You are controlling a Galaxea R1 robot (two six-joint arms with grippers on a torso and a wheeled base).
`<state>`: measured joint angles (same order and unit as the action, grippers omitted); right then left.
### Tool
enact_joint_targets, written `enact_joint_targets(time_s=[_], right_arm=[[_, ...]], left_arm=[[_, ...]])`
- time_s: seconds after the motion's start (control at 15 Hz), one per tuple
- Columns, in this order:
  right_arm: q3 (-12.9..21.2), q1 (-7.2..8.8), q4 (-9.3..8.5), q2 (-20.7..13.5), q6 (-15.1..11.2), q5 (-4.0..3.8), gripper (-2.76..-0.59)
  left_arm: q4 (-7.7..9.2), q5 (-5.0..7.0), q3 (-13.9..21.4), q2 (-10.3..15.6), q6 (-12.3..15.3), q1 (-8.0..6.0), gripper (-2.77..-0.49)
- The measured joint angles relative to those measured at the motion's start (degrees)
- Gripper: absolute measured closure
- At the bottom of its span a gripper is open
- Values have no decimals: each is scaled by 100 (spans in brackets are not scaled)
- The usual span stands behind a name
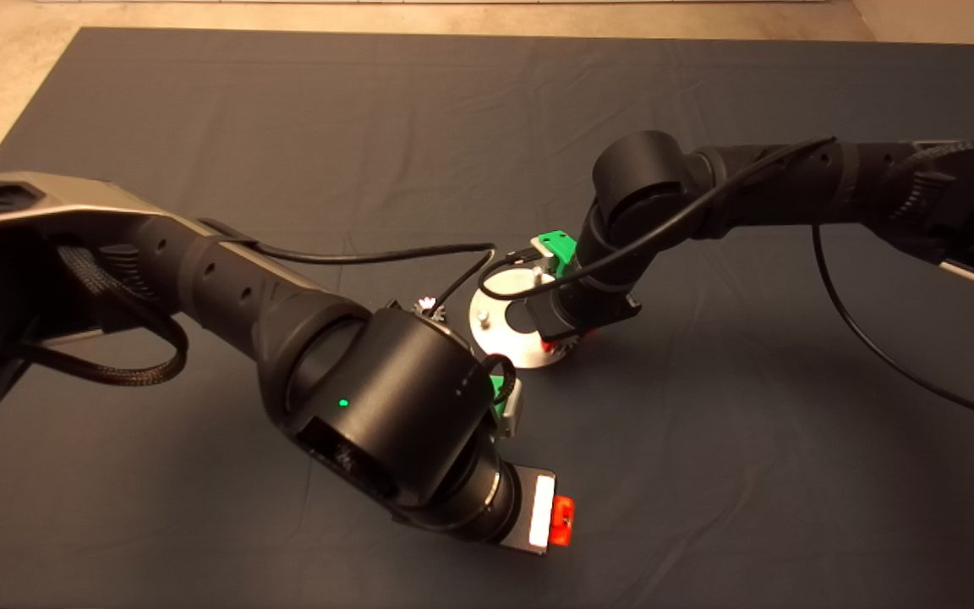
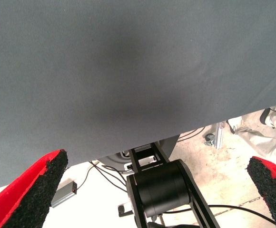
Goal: Install three planetary gears onto the carrier pins
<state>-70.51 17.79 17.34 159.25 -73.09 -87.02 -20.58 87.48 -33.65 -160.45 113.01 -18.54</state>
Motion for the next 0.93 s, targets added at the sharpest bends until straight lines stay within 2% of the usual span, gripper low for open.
enact_joint_targets(time_s=[0.13,0.47,0.6,0.93], right_arm=[[-41,-2,-2,-19,48,-43,-105],[-92,-2,-2,0,124,-61,-105],[-103,-2,-2,44,127,-118,-105],[-114,8,-1,114,132,-124,-115]], left_arm=[[0,0,0,-5,2,-2,-275],[2,0,0,-2,2,0,-275],[0,0,0,-2,2,0,-275],[2,2,0,-2,11,32,-275]])
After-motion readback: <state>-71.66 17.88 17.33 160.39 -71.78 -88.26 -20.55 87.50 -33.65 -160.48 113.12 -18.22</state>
